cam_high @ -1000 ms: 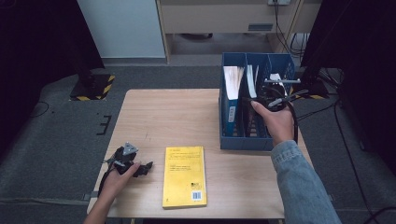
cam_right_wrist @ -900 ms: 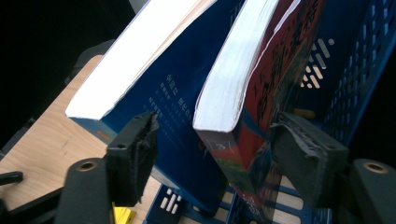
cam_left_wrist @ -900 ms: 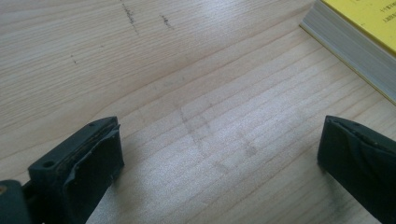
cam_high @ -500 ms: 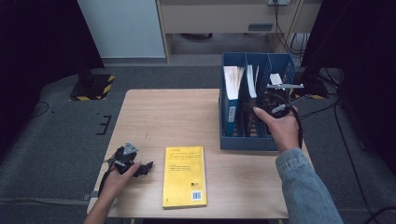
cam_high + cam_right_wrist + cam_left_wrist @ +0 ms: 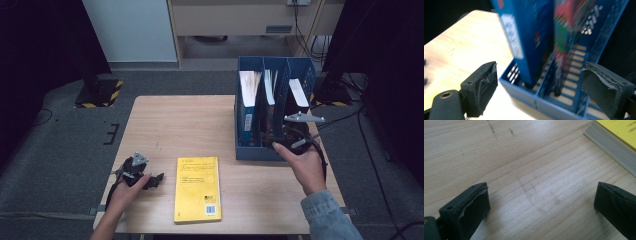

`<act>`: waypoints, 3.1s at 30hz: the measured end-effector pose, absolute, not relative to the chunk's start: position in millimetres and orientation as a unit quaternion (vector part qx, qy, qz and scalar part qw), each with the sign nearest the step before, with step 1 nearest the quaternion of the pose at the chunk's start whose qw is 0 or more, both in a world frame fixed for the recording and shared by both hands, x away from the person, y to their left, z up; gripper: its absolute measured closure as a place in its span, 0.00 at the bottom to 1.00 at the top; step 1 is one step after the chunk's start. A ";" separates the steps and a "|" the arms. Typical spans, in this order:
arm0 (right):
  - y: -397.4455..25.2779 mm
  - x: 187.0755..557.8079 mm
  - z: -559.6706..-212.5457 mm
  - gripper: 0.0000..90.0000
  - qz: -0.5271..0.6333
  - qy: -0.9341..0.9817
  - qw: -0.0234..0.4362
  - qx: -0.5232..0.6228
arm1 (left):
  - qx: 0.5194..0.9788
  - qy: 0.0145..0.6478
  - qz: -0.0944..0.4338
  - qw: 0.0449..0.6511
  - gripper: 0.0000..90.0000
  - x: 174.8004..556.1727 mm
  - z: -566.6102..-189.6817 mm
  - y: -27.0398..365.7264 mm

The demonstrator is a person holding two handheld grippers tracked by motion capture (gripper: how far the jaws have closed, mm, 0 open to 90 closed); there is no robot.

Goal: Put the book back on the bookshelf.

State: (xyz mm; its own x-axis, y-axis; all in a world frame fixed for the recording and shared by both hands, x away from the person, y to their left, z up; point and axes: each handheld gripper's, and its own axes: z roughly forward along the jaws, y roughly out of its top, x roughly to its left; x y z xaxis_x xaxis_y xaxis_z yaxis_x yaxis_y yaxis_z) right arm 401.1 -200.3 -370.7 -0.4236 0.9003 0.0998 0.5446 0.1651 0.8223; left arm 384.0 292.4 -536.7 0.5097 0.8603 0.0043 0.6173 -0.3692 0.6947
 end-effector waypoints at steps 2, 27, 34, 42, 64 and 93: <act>-197.7 392.6 -378.6 0.16 0.418 0.741 0.215 0.480 | 0.806 0.458 0.187 0.324 0.00 384.0 -536.6 292.4; -108.0 350.5 -434.3 0.22 0.412 0.826 0.128 0.362 | 0.806 0.456 0.186 0.327 0.00 382.8 -536.8 291.9; -82.0 355.8 -446.3 0.21 0.397 0.844 0.113 0.342 | 0.807 0.455 0.187 0.327 0.00 382.1 -536.8 291.9; -73.0 357.4 -468.0 0.16 0.383 0.856 0.129 0.323 | 0.808 0.453 0.185 0.327 0.00 380.6 -536.7 291.2; -54.5 336.4 -505.8 0.25 0.348 0.888 0.049 0.297 | 0.840 0.381 0.127 0.364 0.07 303.6 -504.6 234.9; -48.7 344.3 -523.9 0.13 0.359 0.871 0.029 0.336 | 0.838 0.384 0.053 0.384 0.32 331.3 -522.9 219.5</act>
State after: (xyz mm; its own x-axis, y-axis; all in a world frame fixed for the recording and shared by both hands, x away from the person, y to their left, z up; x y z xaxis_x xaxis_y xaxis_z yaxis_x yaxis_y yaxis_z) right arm 344.3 -48.7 -523.9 -0.7727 0.6054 0.1907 0.5641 0.5172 0.6436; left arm 331.3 219.5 -522.9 0.6998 0.6841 -0.2059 0.6027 -0.4106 0.6842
